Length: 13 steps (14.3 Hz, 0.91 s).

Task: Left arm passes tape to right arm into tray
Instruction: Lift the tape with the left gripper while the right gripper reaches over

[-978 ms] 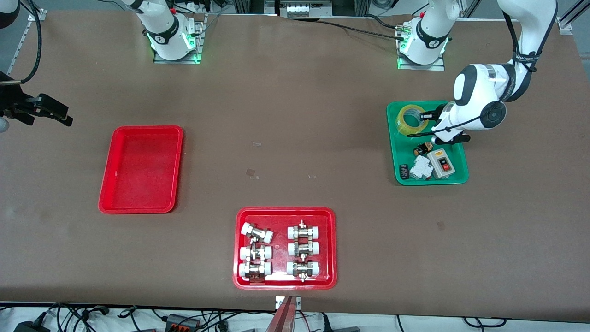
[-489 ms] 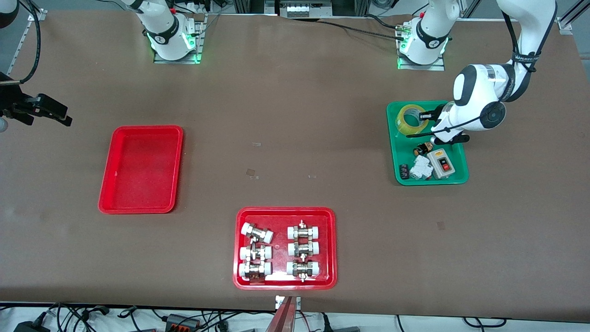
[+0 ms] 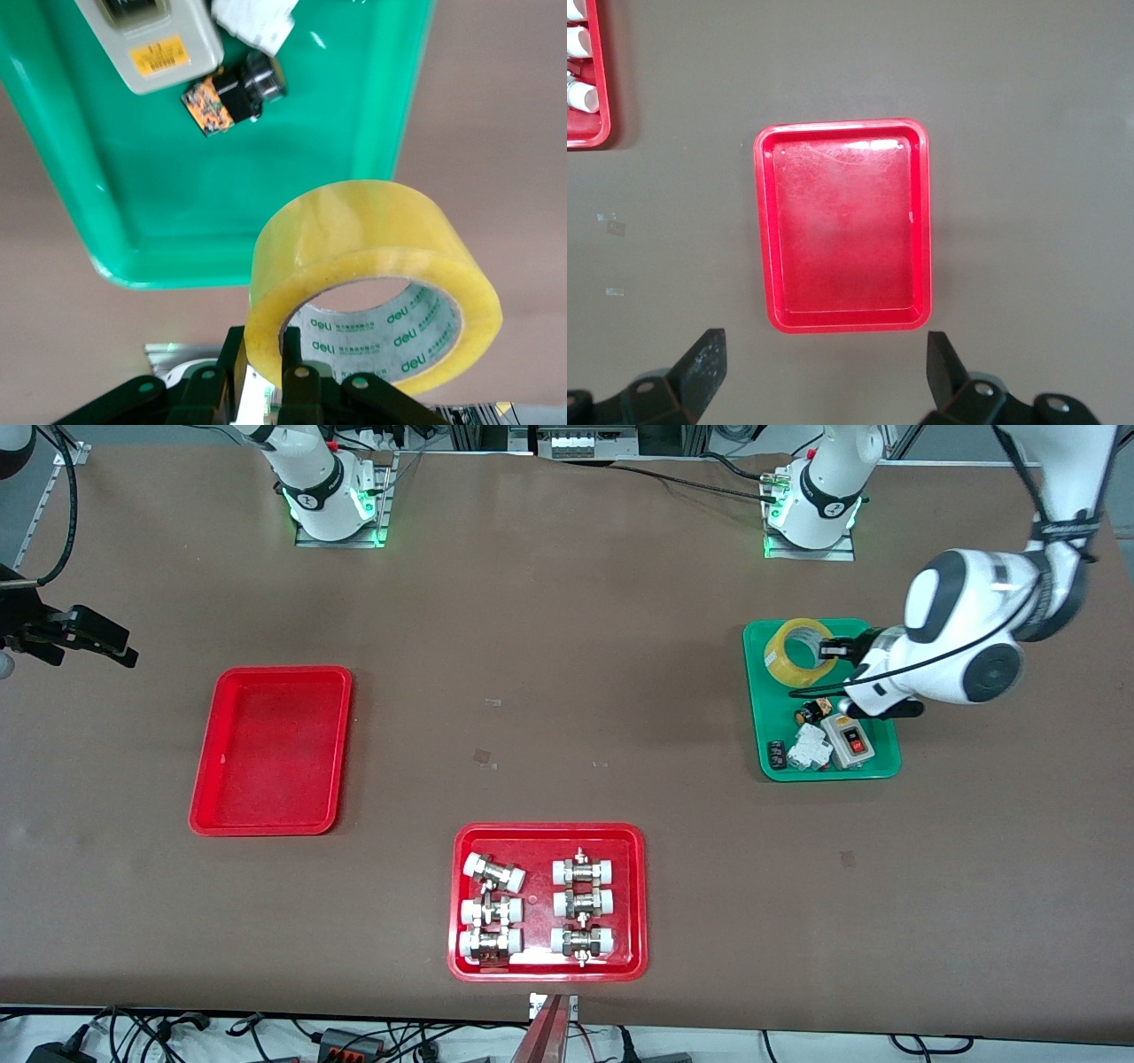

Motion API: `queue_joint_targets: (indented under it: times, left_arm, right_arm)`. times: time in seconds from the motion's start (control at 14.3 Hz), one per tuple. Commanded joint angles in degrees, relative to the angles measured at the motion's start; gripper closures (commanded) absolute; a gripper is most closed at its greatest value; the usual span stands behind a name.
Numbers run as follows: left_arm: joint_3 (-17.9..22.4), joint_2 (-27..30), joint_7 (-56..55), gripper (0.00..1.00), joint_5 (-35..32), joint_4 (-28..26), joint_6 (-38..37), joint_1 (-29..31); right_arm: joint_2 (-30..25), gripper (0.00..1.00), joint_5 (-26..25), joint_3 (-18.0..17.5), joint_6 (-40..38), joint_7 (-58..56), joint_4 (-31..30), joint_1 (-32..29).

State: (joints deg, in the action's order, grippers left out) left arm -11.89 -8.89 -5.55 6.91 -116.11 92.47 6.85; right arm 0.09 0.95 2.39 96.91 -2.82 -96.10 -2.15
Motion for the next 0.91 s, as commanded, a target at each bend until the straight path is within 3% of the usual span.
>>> queue_joint_targets:
  times: [0.0, 0.35, 0.56, 0.84]
  left_arm:
    - [-1.90, -0.86, 0.37, 0.99, 6.31, 11.93, -9.83, -2.88]
    - [-3.40, -1.12, -4.81, 1.00, 28.39, 24.25, -12.41, -9.91]
    - [-3.40, -3.22, -17.77, 1.00, 36.92, 31.72, -8.65, -15.53]
    - [-3.40, -7.00, -25.56, 1.00, 39.66, 34.38, 1.20, -19.07]
  right_arm:
    - [-0.88, 0.00, -0.08, 0.33, -0.58, -0.69, -0.58, 0.22]
    - [0.61, 0.00, 1.59, -0.02, -2.60, -1.31, -0.32, 0.31]
    - [3.42, 0.00, 8.87, -0.19, -4.17, -1.05, -0.32, 0.75]
    - [5.97, 0.00, 13.89, -0.28, -8.40, -1.75, 1.52, 5.31]
